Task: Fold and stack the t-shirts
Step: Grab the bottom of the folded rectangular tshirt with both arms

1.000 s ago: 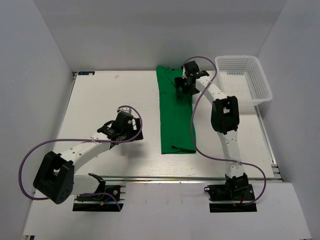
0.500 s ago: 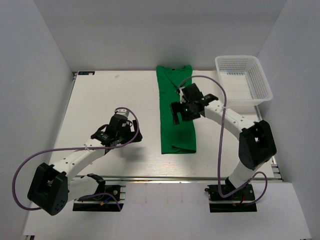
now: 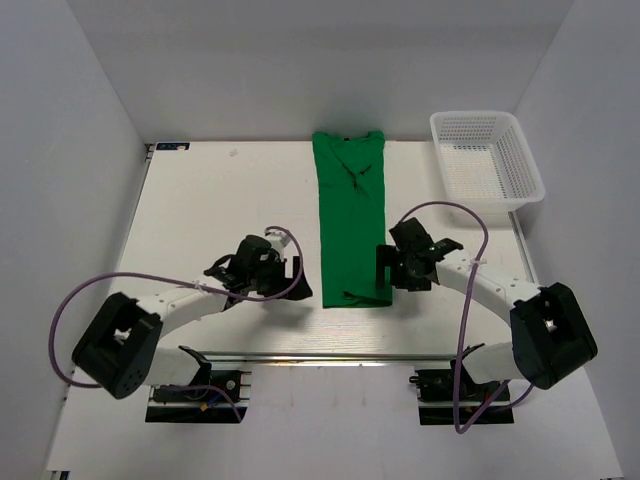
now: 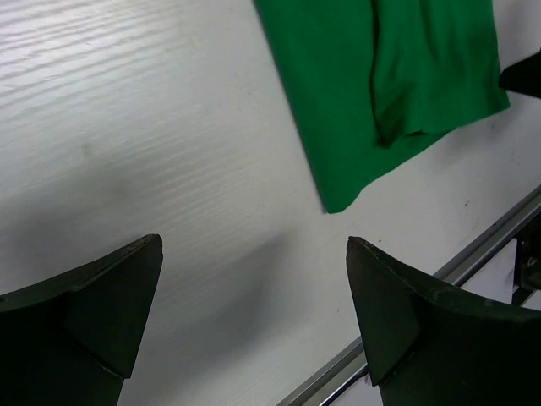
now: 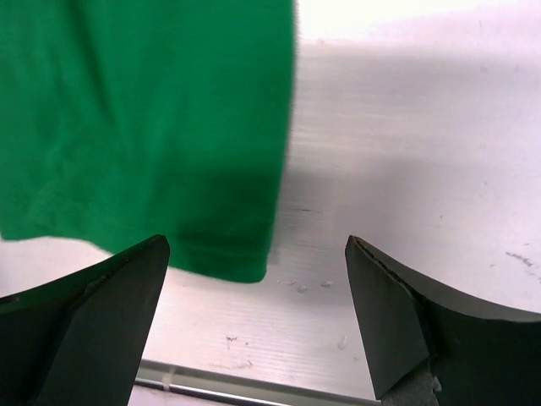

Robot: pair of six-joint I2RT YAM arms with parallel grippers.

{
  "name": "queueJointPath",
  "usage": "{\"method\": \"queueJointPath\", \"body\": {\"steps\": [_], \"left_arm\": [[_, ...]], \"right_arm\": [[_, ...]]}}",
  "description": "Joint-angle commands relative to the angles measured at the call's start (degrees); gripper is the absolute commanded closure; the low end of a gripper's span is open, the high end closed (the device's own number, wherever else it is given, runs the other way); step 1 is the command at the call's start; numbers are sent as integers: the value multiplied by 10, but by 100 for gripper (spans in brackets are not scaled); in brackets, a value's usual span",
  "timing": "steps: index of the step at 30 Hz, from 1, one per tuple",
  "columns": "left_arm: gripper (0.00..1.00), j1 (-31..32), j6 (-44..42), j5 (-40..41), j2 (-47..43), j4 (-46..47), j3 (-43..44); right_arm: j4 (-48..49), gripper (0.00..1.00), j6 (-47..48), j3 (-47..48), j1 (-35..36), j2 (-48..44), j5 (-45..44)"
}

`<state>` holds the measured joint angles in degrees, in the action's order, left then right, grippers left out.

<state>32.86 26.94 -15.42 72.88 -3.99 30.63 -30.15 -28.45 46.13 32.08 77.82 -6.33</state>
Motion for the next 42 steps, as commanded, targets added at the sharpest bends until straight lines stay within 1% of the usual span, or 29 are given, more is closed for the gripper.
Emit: {"method": "queueJointPath", "body": {"steps": [1, 3, 4, 6, 8, 10, 11, 12, 13, 15, 16, 17, 18, 19, 20, 21, 23, 25, 28, 29, 30, 31, 33, 34, 35, 38, 39, 40, 42], "left_arm": [[0, 23, -21, -43, 39, 50, 42], [2, 41, -21, -37, 72, 50, 54], [3, 47, -26, -37, 81, 50, 59], [8, 59, -26, -31, 98, 57, 65], [9, 76, -21, -26, 118, 63, 65], [16, 84, -13, -20, 132, 73, 65], [18, 90, -6, -20, 146, 73, 65], [20, 97, -6, -20, 154, 79, 65], [24, 97, 0, -10, 161, 79, 65], [28, 112, 6, -5, 179, 79, 65], [29, 112, 6, 2, 184, 79, 65], [29, 119, 6, 8, 191, 79, 72], [32, 124, 11, 8, 191, 72, 72], [36, 124, 11, 20, 191, 60, 72], [38, 129, 11, 26, 191, 54, 72], [42, 135, 16, 40, 191, 48, 72], [50, 135, 21, 45, 191, 42, 65], [54, 142, 22, 50, 191, 42, 59], [68, 147, 22, 63, 197, 36, 59], [74, 147, 22, 63, 197, 36, 59], [91, 147, 22, 63, 203, 20, 66], [100, 147, 22, 63, 203, 14, 66], [100, 147, 28, 48, 203, -9, 66], [100, 147, 28, 43, 190, -17, 66], [100, 147, 28, 37, 162, -22, 59], [100, 147, 28, -36, 116, 2, 27], [100, 152, 28, -70, 99, 13, 27], [100, 152, 28, -79, 99, 7, 27], [100, 152, 8, -85, 106, -22, 61]], "right_arm": [[63, 10, -43, -31, -9, -2, -1], [83, 14, -42, -36, -14, 0, 27], [96, 20, -42, -40, -16, 3, 31], [102, 22, -42, -45, -18, 9, 40], [107, 23, -44, -57, -23, 15, 44], [118, 33, -47, -74, -28, 18, 62], [126, 41, -48, -77, -30, 18, 76], [131, 42, -49, -86, -31, 18, 101], [134, 44, -50, -91, -34, 17, 105], [137, 53, -58, -104, -37, 20, 118], [139, 59, -57, -108, -40, 19, 119], [141, 72, -62, -115, -42, 17, 126], [142, 78, -61, -117, -42, 17, 131], [144, 86, -63, -118, -44, 14, 134], [146, 94, -63, -128, -45, 12, 140], [150, 100, -63, -130, -47, 8, 145], [150, 100, -66, -138, -49, 1, 148], [150, 100, -63, -144, -48, -7, 153], [152, 100, -57, -151, -53, -20, 162], [154, 100, -58, -153, -52, -24, 163], [152, 100, -56, -159, -53, -31, 163], [151, 100, -53, -162, -53, -41, 163], [143, 100, -49, -162, -54, -59, 165], [131, 100, -45, -162, -52, -66, 166], [122, 100, -36, -162, -52, -92, 163], [90, 100, -10, -167, -48, -145, 163], [84, 100, -6, -169, -47, -154, 184], [79, 100, 0, -170, -47, -171, 192], [71, 100, -4, -166, -47, -174, 208]]}}
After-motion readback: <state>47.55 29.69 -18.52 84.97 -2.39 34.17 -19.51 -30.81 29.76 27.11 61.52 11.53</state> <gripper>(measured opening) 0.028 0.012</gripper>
